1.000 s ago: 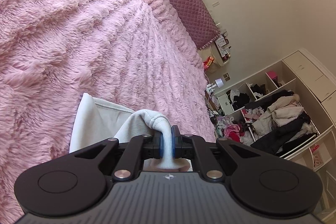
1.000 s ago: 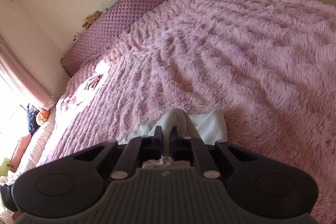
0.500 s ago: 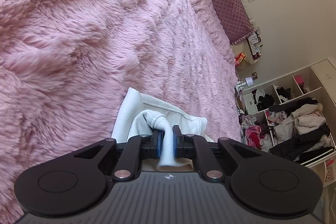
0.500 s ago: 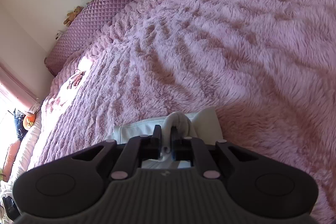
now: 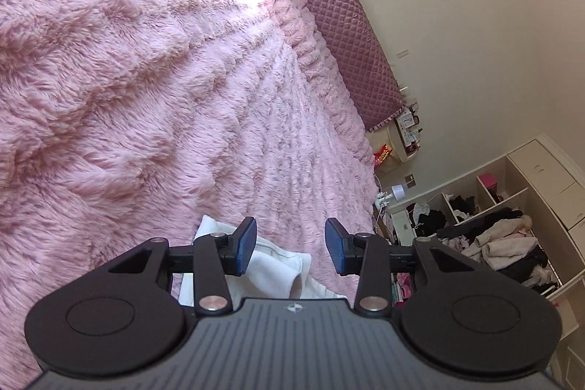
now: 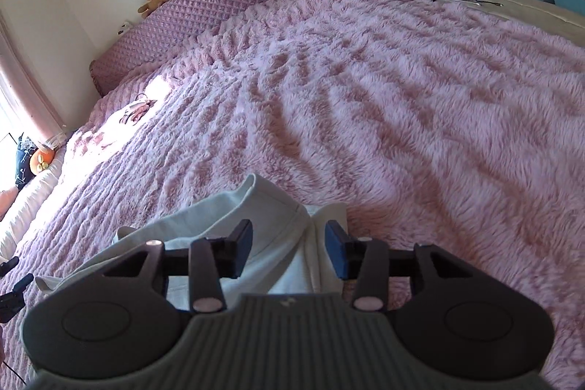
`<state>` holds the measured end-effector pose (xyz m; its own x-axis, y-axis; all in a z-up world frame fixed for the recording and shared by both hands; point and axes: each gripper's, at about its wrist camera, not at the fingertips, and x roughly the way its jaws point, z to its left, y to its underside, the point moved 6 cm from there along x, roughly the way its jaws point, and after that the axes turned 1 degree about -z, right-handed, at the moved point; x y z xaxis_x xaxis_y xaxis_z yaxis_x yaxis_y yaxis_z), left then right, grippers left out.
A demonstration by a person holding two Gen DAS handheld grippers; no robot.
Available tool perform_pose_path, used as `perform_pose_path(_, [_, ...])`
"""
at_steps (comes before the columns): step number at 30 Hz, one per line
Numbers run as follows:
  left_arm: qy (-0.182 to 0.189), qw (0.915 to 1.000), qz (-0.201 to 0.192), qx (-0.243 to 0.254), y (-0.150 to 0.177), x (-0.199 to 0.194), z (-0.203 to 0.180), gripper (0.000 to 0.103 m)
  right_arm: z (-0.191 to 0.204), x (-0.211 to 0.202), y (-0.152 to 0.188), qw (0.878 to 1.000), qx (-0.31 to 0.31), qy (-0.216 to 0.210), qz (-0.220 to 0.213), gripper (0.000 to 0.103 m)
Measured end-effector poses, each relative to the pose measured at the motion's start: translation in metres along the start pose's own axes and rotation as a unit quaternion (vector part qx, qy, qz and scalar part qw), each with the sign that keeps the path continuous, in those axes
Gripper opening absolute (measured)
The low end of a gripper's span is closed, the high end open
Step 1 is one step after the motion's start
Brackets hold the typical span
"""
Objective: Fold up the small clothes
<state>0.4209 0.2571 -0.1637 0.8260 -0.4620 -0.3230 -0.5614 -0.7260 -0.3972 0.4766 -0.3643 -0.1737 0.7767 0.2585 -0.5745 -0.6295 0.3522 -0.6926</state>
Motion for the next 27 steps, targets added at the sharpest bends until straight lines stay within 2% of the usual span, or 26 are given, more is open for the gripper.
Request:
perform_pose_path(3, [-0.035, 0.9956, 0.03, 0.082, 0.01, 0.006, -0.011, 0.046, 0.004, 0.004, 0.006, 0.999, -0.033, 0.009, 0.006, 0.041])
perform_pose_path(5, [-0.084, 0.9814, 0.036, 0.169, 0.02, 0.01, -0.017, 0.046, 0.008, 0.009, 0.009, 0.998, -0.066, 0.017, 0.006, 0.047])
perform_pose_path(8, [-0.121, 0.9572, 0.054, 0.257, 0.032, 0.022, -0.023, 0.046, 0.012, 0.017, 0.008, 0.995, -0.096, 0.02, 0.003, 0.053])
perform_pose_path(9, [-0.129, 0.9505, 0.058, 0.277, 0.033, 0.026, -0.024, 0.046, 0.013, 0.02, 0.007, 0.995, -0.103, 0.017, 0.002, 0.053])
perform_pose_path(10, [-0.136, 0.9409, 0.067, 0.303, 0.037, 0.032, -0.026, 0.046, 0.015, 0.024, 0.005, 0.994, -0.11, 0.014, 0.002, 0.058])
perform_pose_path(11, [-0.14, 0.9334, 0.078, 0.321, 0.04, 0.037, -0.027, 0.046, 0.017, 0.028, 0.003, 0.992, -0.123, 0.014, 0.001, 0.067])
perform_pose_path(12, [-0.147, 0.9261, 0.087, 0.337, 0.042, 0.043, -0.028, 0.046, 0.018, 0.033, 0.0, 0.99, -0.137, 0.015, -0.003, 0.071])
perform_pose_path(14, [-0.163, 0.9092, 0.101, 0.37, 0.046, 0.056, -0.029, 0.048, 0.02, 0.042, -0.005, 0.987, -0.161, 0.015, -0.006, 0.073])
perform_pose_path(15, [-0.172, 0.9013, 0.101, 0.385, 0.049, 0.06, -0.029, 0.053, 0.021, 0.047, -0.007, 0.986, -0.168, 0.013, -0.002, 0.073])
perform_pose_path(16, [-0.179, 0.8976, 0.099, 0.39, 0.049, 0.065, -0.028, 0.058, 0.021, 0.052, -0.009, 0.985, -0.17, 0.009, 0.001, 0.073])
perform_pose_path(18, [-0.187, 0.8962, 0.101, 0.389, 0.05, 0.075, -0.026, 0.06, 0.023, 0.061, -0.011, 0.985, -0.174, 0.002, 0.007, 0.075])
perform_pose_path(21, [-0.18, 0.8997, 0.102, 0.384, 0.053, 0.086, -0.024, 0.059, 0.024, 0.074, -0.011, 0.985, -0.174, 0.004, 0.011, 0.075])
perform_pose_path(22, [-0.167, 0.903, 0.103, 0.382, 0.055, 0.088, -0.025, 0.046, 0.024, 0.076, -0.01, 0.985, -0.173, 0.0, 0.013, 0.07])
perform_pose_path(23, [-0.148, 0.9064, 0.104, 0.382, 0.057, 0.088, -0.028, 0.035, 0.025, 0.079, -0.01, 0.985, -0.171, -0.003, 0.013, 0.043])
perform_pose_path(24, [-0.142, 0.9075, 0.104, 0.381, 0.059, 0.088, -0.029, 0.012, 0.025, 0.081, -0.009, 0.985, -0.171, -0.008, 0.017, 0.024])
perform_pose_path(25, [-0.138, 0.9085, 0.101, 0.381, 0.056, 0.09, -0.032, 0.009, 0.025, 0.084, -0.008, 0.984, -0.173, -0.013, 0.03, 0.007])
perform_pose_path(27, [-0.138, 0.9107, 0.079, 0.381, 0.054, 0.085, -0.035, 0.009, 0.029, 0.086, -0.006, 0.982, -0.185, -0.016, 0.034, 0.007])
